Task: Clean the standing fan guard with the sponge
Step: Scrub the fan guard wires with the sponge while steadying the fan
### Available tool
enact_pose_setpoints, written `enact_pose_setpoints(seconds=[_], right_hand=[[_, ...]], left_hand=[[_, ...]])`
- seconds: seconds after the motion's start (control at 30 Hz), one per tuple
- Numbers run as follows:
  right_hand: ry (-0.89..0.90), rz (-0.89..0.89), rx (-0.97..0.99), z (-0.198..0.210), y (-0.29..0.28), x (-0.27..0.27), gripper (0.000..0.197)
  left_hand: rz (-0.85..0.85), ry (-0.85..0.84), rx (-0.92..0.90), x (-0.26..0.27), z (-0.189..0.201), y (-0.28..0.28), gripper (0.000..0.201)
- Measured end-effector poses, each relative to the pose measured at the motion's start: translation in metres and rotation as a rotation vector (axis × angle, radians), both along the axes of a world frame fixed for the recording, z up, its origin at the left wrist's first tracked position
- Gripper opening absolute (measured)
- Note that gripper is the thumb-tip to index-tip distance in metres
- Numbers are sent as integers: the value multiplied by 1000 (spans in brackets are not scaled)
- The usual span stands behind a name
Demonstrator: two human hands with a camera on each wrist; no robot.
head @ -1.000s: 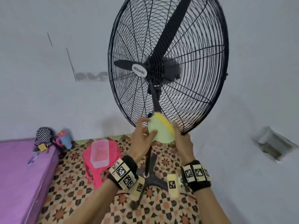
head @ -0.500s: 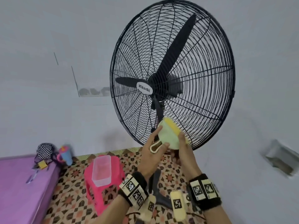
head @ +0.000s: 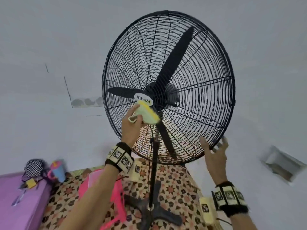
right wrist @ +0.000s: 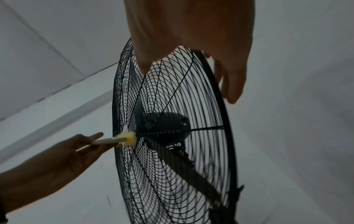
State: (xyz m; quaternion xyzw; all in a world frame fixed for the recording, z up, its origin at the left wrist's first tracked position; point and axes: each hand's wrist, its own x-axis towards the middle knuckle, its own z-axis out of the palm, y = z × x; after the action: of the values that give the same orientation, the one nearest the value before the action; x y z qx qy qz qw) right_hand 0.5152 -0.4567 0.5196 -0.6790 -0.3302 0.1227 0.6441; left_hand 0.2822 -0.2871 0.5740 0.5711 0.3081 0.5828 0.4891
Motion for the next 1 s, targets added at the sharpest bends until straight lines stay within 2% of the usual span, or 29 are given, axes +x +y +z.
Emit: enact_pose_setpoints(seconds=[0.1, 0.17, 0.27, 0.4, 0.47, 0.67, 0.83, 0.9, 1.0], right_hand=[[-49, -15, -64, -3, 8, -7, 111], [-53, -47, -53, -6, 11, -9, 112], [-45, -76, -23, -10, 14, -12, 105], [1, -89, 16, -12, 16, -18, 92], [3, -82, 27, -12, 15, -17, 89], [-4, -67, 26, -14, 13, -18, 86], [-17, -96, 38, -15, 16, -20, 87], [-25, -90, 35, -16, 14, -18, 87], [-20, -73, 26, -19, 12, -18, 87]], left_hand=[[-143, 120, 30, -6, -1, -3, 41], [-183, 104, 44, -14, 2, -5, 43], [-127, -52, -2, -17, 10, 0, 47], [-176, 48, -21, -1, 0, -16, 66], [-186, 65, -25, 1, -8, -22, 65], [30, -89, -77, -4, 11, -6, 62], [-121, 120, -39, 6, -7, -26, 66], [-131, 83, -70, -1, -9, -28, 61], [13, -94, -108, -7, -2, -19, 60]])
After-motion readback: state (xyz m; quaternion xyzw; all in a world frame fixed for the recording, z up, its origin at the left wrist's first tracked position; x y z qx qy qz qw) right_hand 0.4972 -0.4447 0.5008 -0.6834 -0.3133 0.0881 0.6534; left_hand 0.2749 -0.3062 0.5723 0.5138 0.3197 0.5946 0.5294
